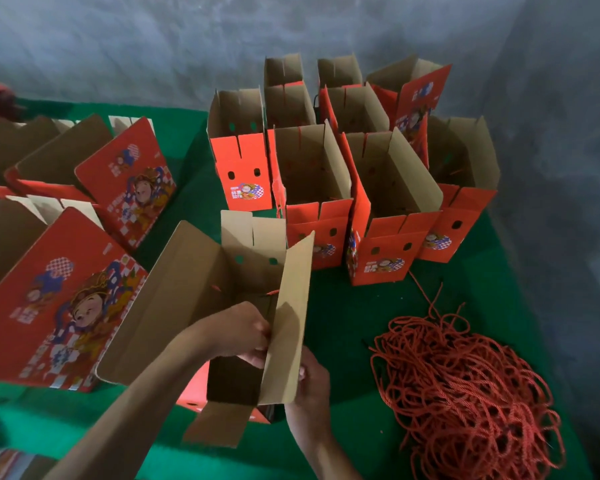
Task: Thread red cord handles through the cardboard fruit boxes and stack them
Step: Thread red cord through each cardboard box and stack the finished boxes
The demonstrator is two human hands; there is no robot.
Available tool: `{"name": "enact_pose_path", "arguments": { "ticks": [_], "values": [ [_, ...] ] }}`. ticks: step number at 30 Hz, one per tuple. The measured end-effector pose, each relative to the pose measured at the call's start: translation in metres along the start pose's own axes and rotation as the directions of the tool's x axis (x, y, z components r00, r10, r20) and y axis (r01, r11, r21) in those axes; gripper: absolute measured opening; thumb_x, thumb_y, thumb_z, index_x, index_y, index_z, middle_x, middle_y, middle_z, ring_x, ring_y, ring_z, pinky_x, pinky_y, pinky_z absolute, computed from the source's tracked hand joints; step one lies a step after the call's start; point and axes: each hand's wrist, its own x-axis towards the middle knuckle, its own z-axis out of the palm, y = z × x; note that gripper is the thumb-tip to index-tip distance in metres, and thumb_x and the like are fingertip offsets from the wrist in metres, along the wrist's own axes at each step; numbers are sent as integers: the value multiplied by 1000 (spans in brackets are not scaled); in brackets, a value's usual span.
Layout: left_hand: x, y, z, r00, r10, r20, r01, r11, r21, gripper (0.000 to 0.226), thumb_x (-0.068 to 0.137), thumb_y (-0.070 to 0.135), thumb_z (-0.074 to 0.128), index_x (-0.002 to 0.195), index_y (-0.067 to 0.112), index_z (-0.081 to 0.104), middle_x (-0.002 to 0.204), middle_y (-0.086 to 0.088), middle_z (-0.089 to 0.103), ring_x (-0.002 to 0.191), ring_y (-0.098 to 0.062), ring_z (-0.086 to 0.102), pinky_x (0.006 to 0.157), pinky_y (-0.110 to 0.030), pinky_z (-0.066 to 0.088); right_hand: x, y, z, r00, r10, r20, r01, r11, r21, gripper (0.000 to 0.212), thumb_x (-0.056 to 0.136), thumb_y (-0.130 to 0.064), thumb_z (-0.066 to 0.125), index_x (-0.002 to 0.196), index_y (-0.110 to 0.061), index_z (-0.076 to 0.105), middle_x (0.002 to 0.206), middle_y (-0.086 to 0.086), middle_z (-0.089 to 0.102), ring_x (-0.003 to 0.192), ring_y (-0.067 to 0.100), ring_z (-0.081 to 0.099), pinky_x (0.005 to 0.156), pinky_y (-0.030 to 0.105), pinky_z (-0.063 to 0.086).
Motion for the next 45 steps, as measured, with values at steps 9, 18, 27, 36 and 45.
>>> {"name": "enact_pose_path", "arguments": {
  "ticks": [9,18,27,36,45],
  "values": [
    [15,-24,2,939,167,-301,-94,965,243,29,96,4,52,106,12,77,100,-5,76,84,-14,75,80,-33,62,22,-11,11,991,84,105,-79,996,-44,47,78,-36,89,120,-20,74,116,13,73,113,27,68,92,40,61],
    [24,-31,-19,850,197,-488,-36,947,318,46,87,3,45,109,26,77,115,0,62,97,-15,61,76,-22,50,36,10,32,941,3,337,212,773,-598,107,78,-58,82,160,-48,14,161,-24,24,149,-2,29,118,21,36],
    [24,-50,-24,860,123,-496,49,946,320,37,92,11,45,113,25,73,115,-8,61,103,-27,63,88,-36,53,50,21,45,916,-137,377,389,537,-749,104,82,-57,73,165,-29,17,166,-13,29,149,1,35,117,12,32],
    [37,-31,-46,832,339,-440,-159,905,395,18,93,18,54,104,17,68,103,-8,60,105,-28,55,77,-33,47,83,15,57,941,-129,313,328,571,-753,116,82,-30,79,159,-56,-3,164,-35,17,134,1,54,104,23,52],
    [97,0,-101,644,519,-562,-178,816,550,19,95,27,58,110,22,69,108,0,58,102,-24,58,82,-35,55,188,-8,68,980,-124,153,196,556,-808,46,94,-26,76,131,-37,52,124,-19,64,111,2,66,93,25,57]
  ]
}}
